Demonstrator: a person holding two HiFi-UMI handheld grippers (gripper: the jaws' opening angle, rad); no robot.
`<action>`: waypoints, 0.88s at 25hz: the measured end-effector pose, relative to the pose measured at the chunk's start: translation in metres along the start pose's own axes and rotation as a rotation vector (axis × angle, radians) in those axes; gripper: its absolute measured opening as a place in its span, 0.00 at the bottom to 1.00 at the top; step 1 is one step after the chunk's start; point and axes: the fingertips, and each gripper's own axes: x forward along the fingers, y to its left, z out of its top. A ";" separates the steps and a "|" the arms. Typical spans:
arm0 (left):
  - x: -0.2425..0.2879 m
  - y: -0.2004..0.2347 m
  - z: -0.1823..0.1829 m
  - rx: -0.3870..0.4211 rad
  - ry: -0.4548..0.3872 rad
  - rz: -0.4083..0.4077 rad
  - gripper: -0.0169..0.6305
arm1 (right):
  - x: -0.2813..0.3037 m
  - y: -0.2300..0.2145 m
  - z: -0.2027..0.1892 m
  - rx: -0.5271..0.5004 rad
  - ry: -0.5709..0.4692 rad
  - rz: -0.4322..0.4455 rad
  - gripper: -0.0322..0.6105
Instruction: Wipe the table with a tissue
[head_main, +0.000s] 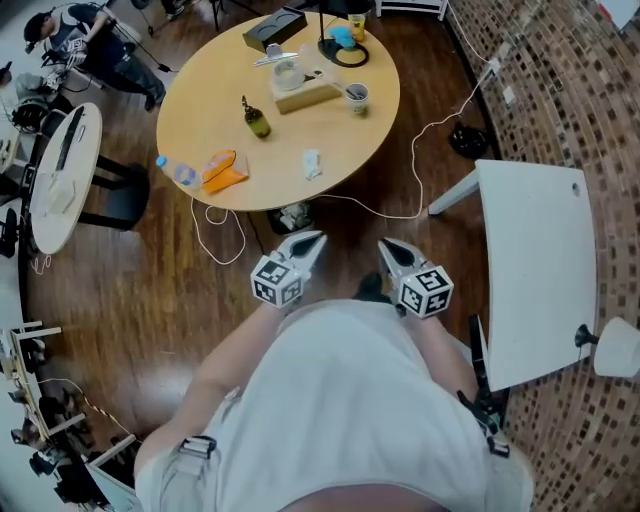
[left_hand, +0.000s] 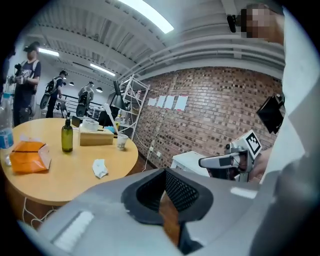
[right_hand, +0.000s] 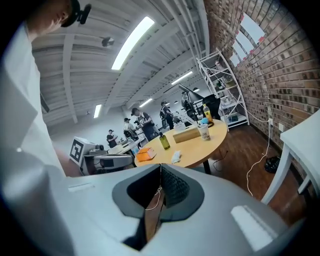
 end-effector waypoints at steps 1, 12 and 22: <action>0.006 0.002 0.001 0.006 0.006 0.015 0.04 | 0.002 -0.010 0.002 -0.017 0.009 0.007 0.06; 0.033 0.064 0.028 -0.001 0.009 0.180 0.04 | 0.063 -0.062 0.019 -0.147 0.157 0.129 0.06; 0.061 0.131 0.027 -0.059 0.012 0.158 0.04 | 0.136 -0.069 0.021 -0.282 0.311 0.179 0.06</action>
